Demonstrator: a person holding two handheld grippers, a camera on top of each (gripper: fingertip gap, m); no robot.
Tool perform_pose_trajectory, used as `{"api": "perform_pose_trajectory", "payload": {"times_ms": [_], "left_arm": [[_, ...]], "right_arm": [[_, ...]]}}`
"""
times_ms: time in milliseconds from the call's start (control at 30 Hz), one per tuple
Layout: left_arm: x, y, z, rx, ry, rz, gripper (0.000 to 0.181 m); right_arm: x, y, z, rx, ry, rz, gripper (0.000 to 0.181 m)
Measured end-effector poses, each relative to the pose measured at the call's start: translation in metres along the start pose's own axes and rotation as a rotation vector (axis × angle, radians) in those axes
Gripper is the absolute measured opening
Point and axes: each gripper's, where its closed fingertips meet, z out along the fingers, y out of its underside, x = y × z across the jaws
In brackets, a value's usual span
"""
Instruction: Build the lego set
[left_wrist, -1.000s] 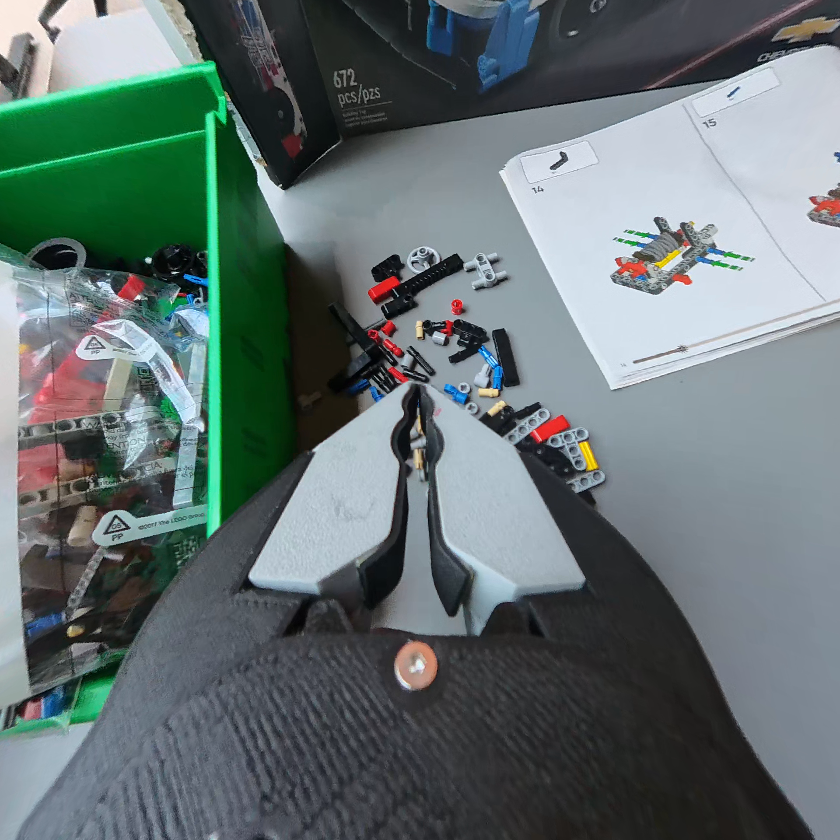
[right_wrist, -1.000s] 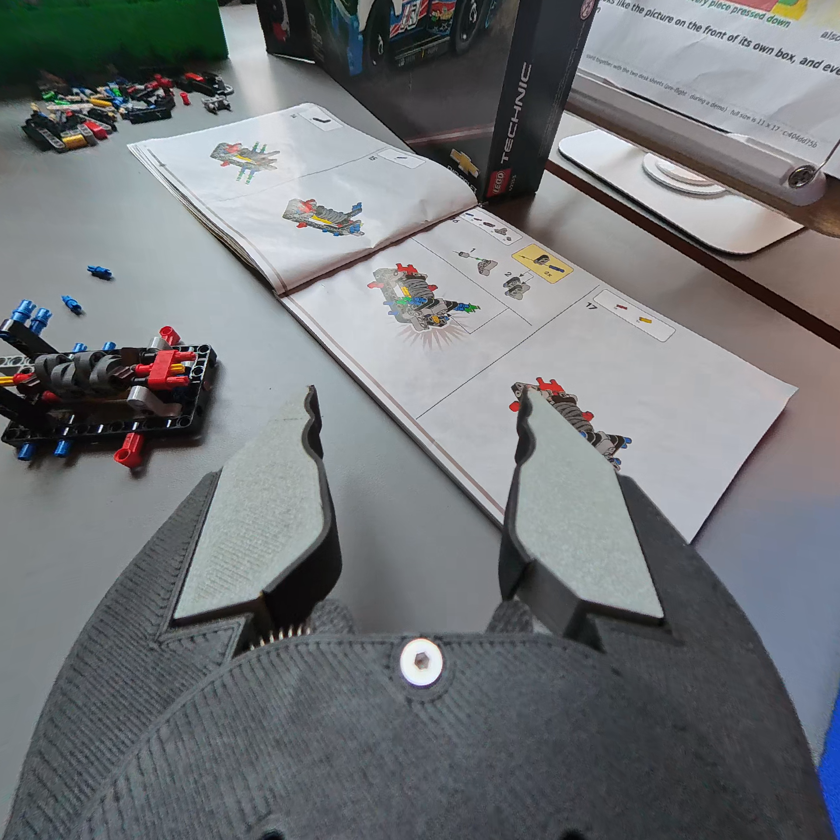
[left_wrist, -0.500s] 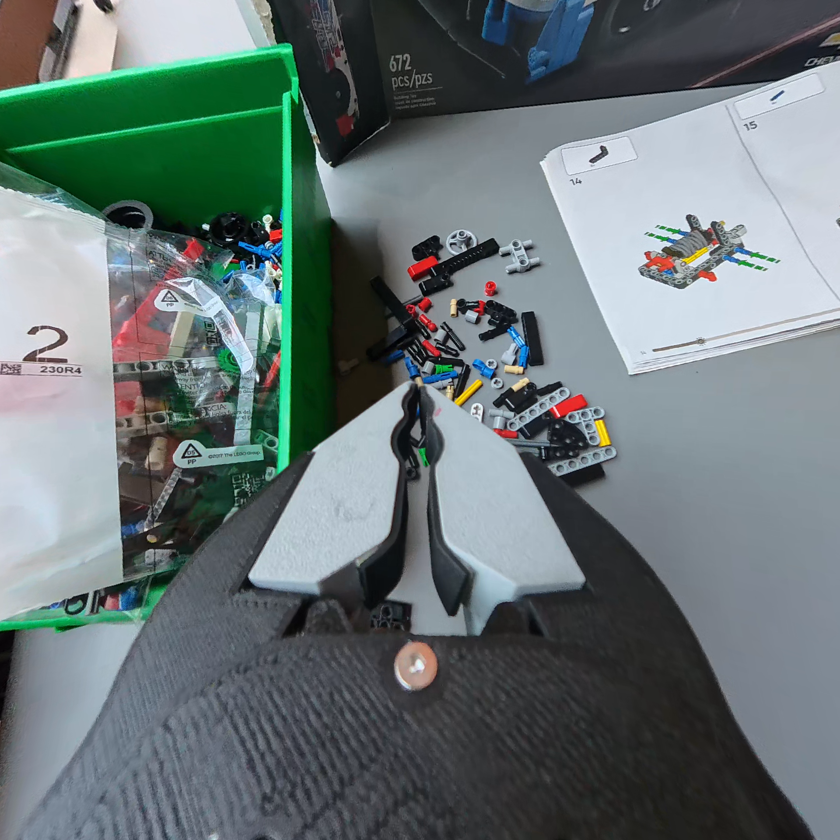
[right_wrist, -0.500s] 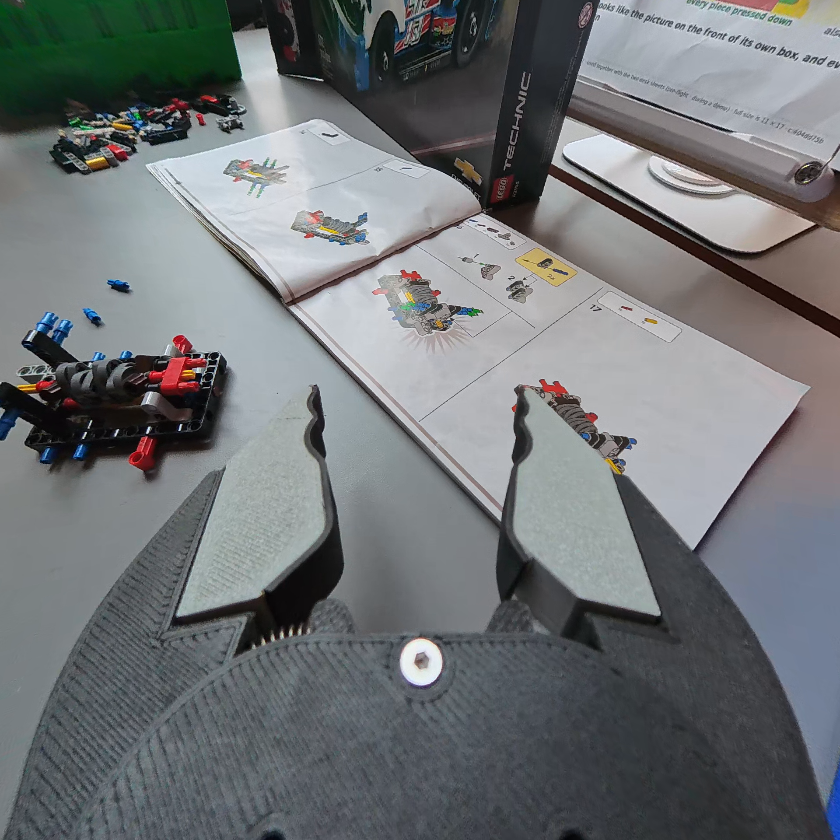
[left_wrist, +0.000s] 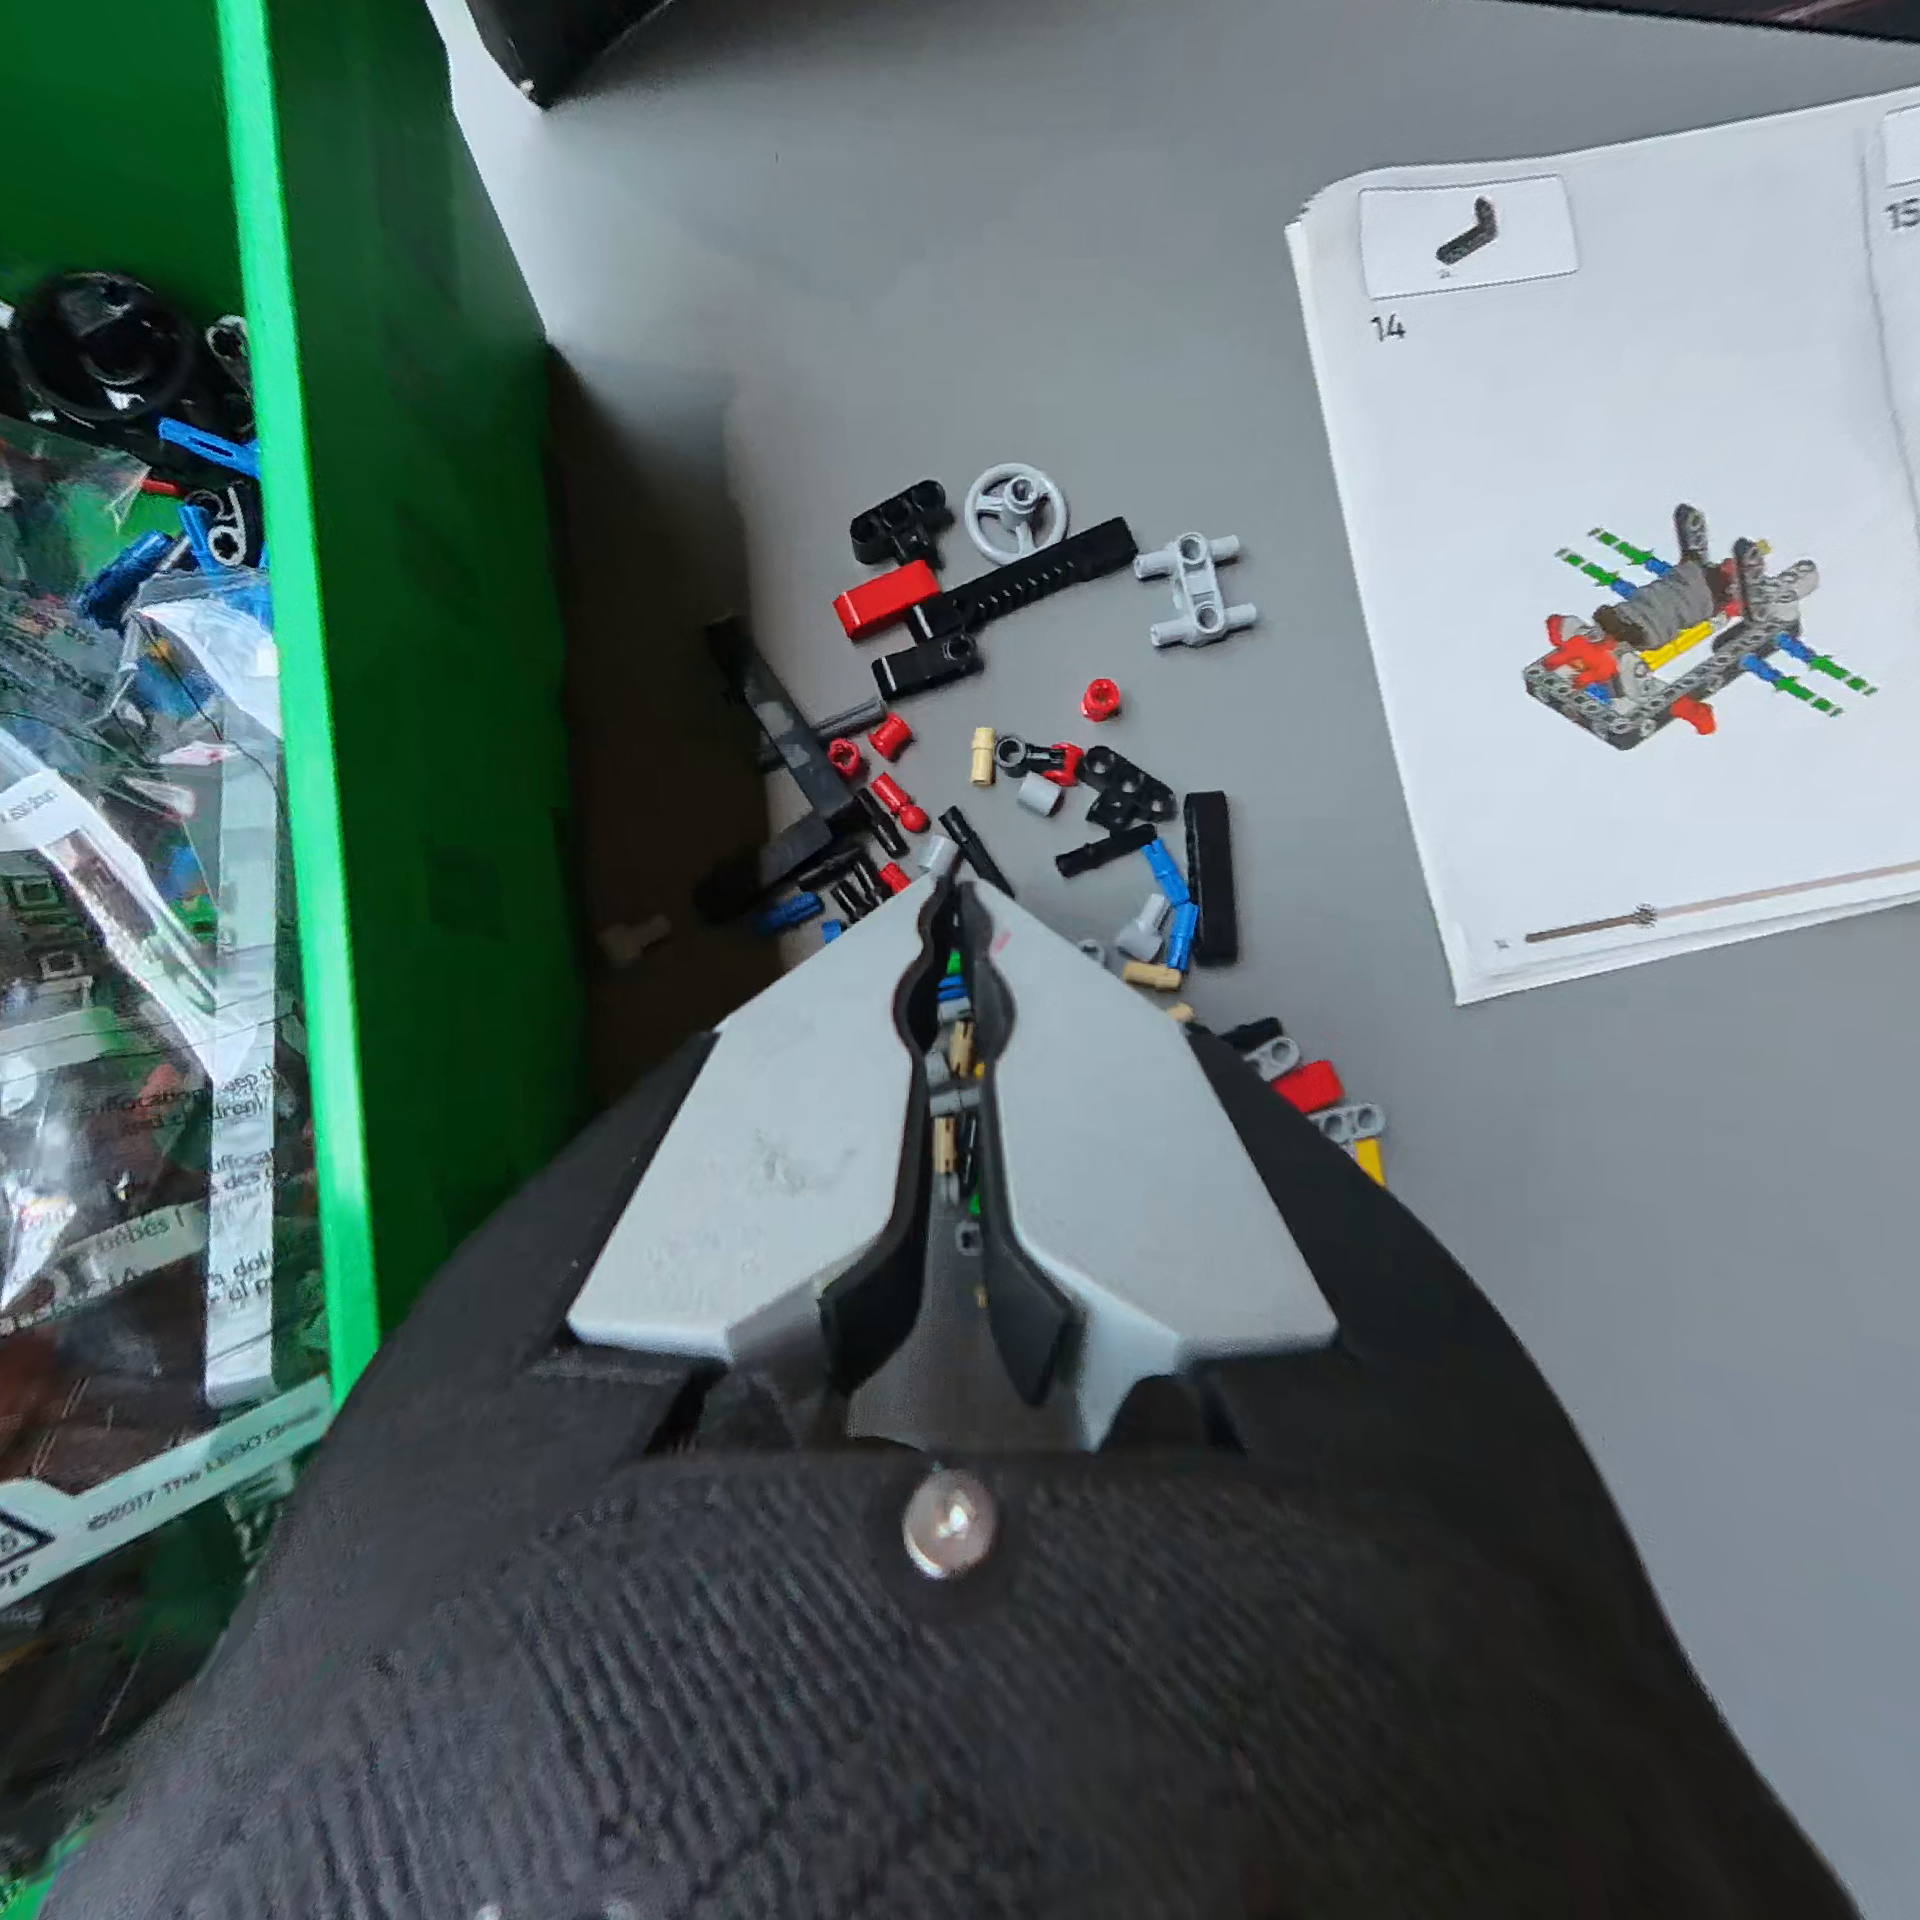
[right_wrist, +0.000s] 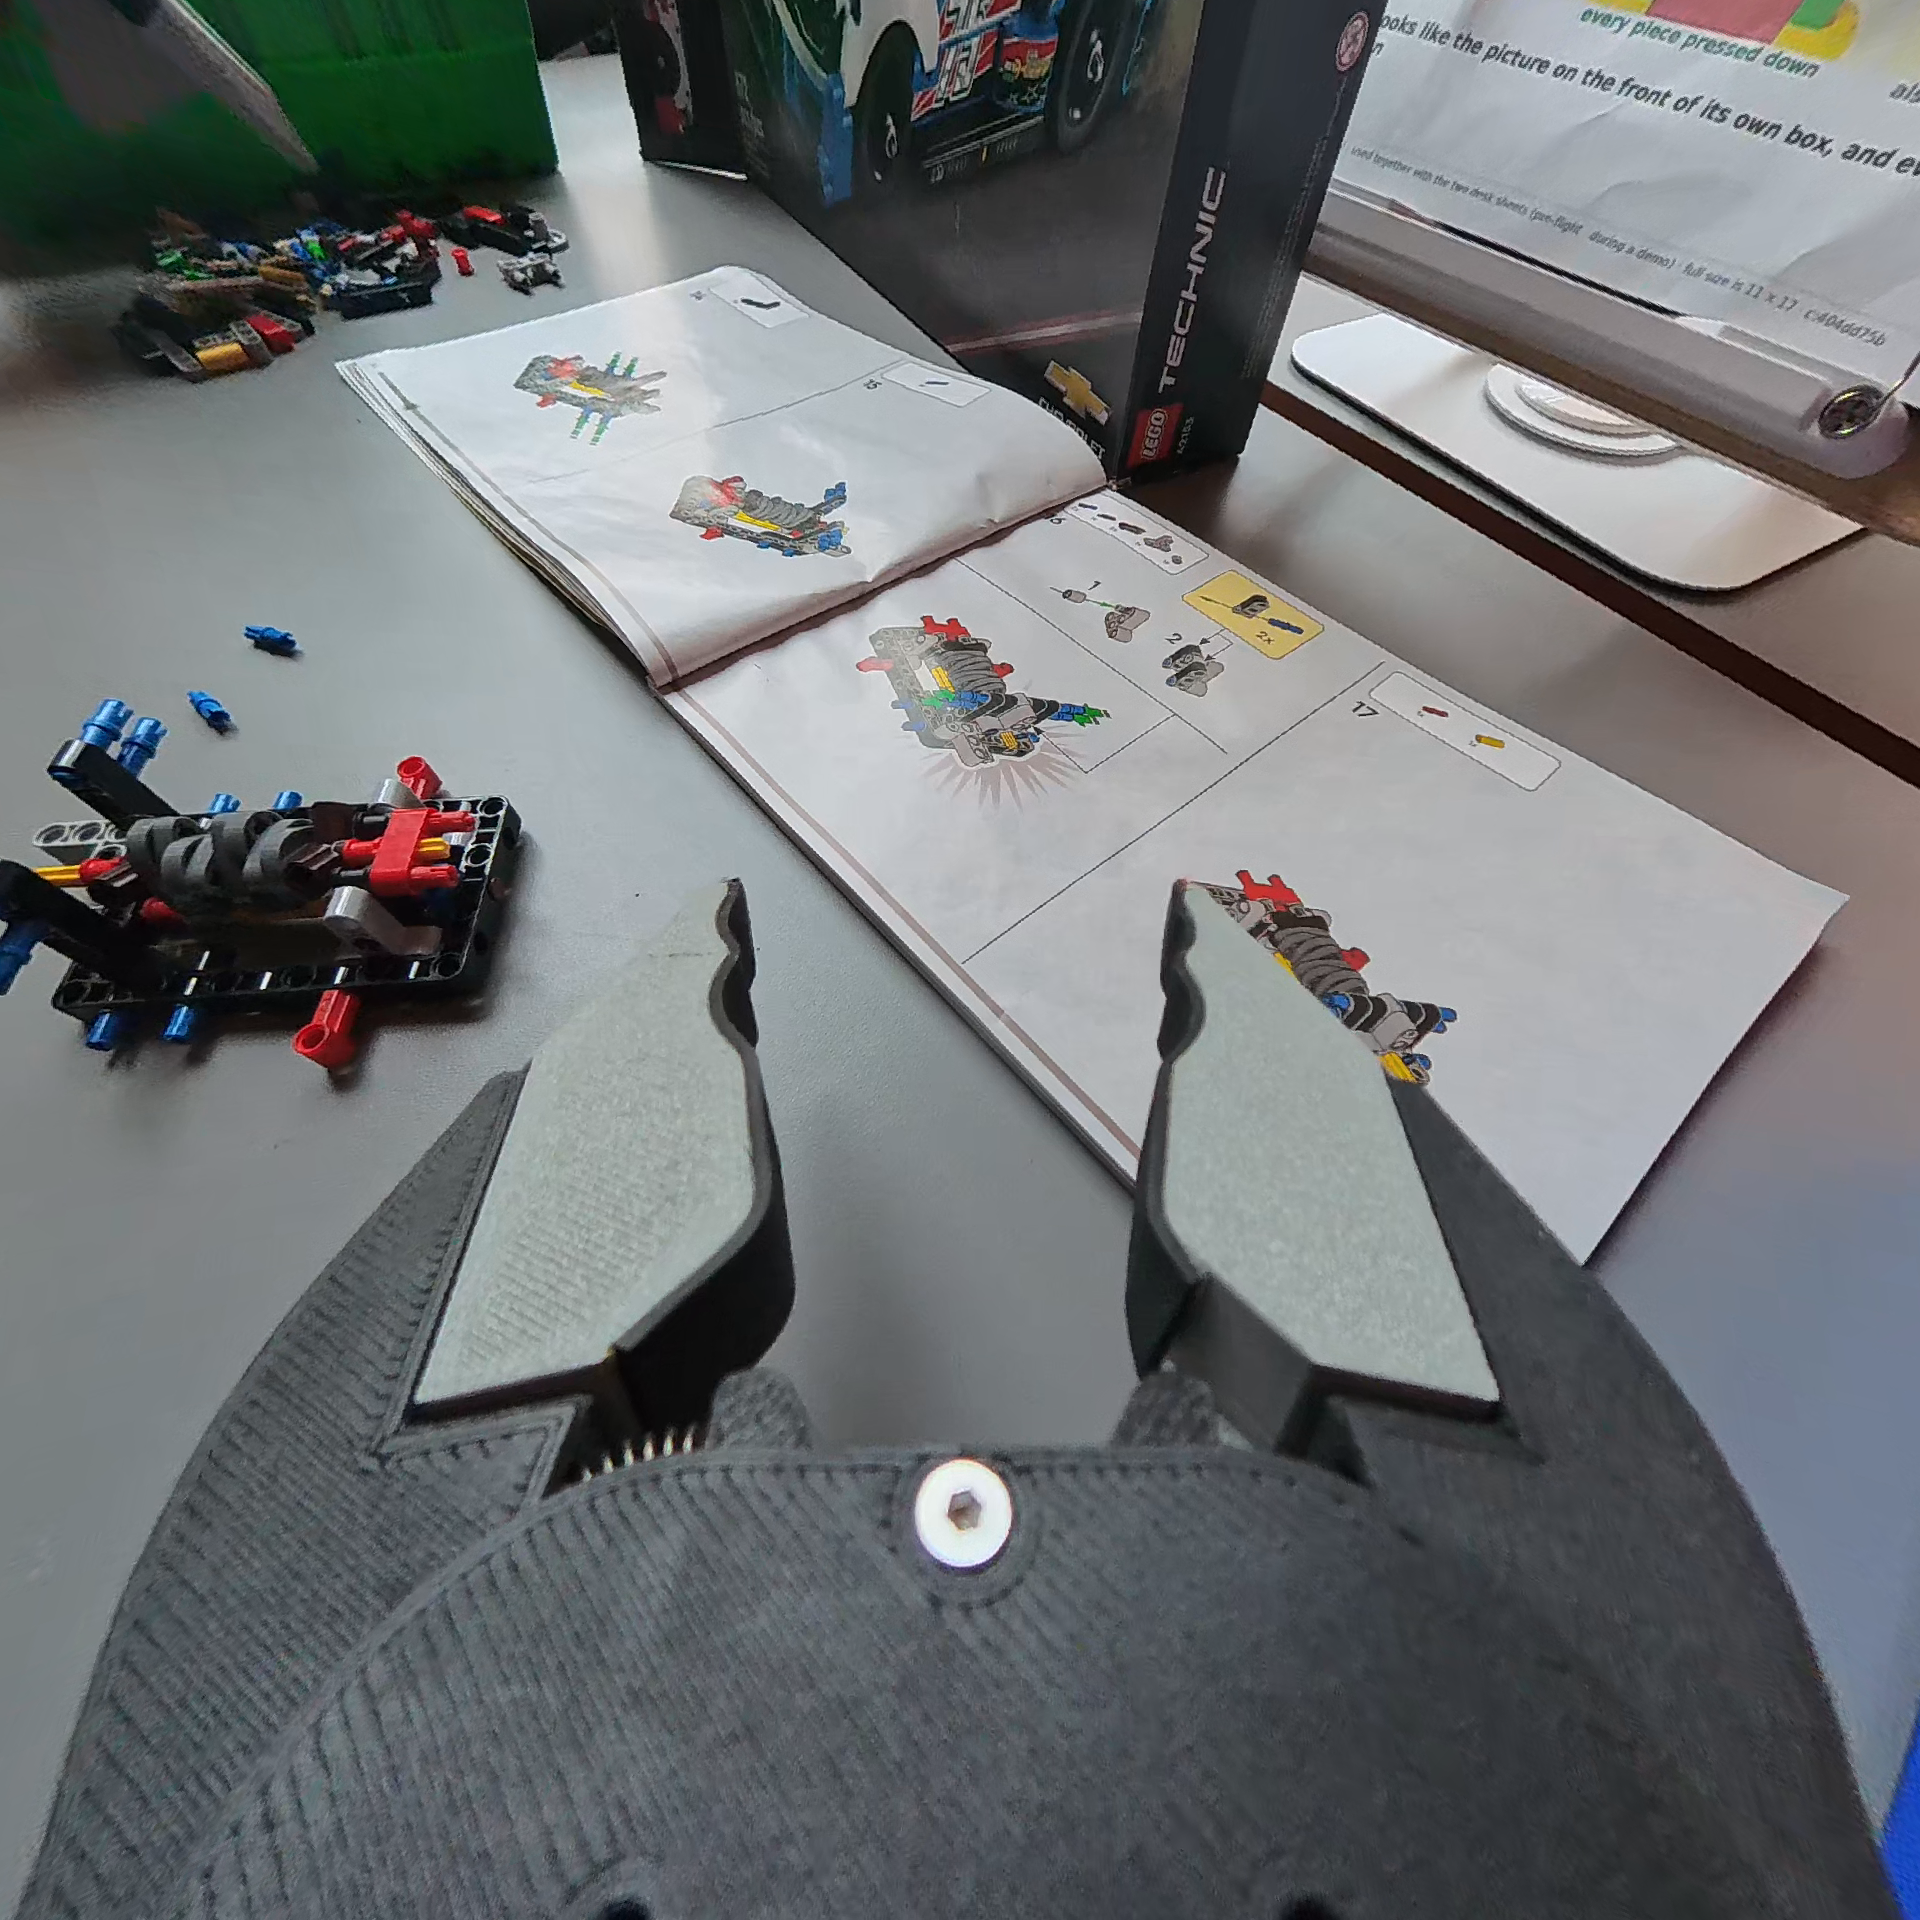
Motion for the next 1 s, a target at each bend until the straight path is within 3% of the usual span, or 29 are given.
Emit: {"api": "perform_pose_trajectory", "payload": {"times_ms": [300,1000], "left_arm": [[-0.013,0.013,0.015,-0.142,-0.064,0.003,0.0],[-0.013,0.017,0.023,-0.211,-0.052,0.043,0.003]], "right_arm": [[0.003,-0.002,-0.002,0.017,-0.016,0.049,0.072],[0.0,-0.002,-0.002,0.019,-0.025,0.028,0.068]]}}
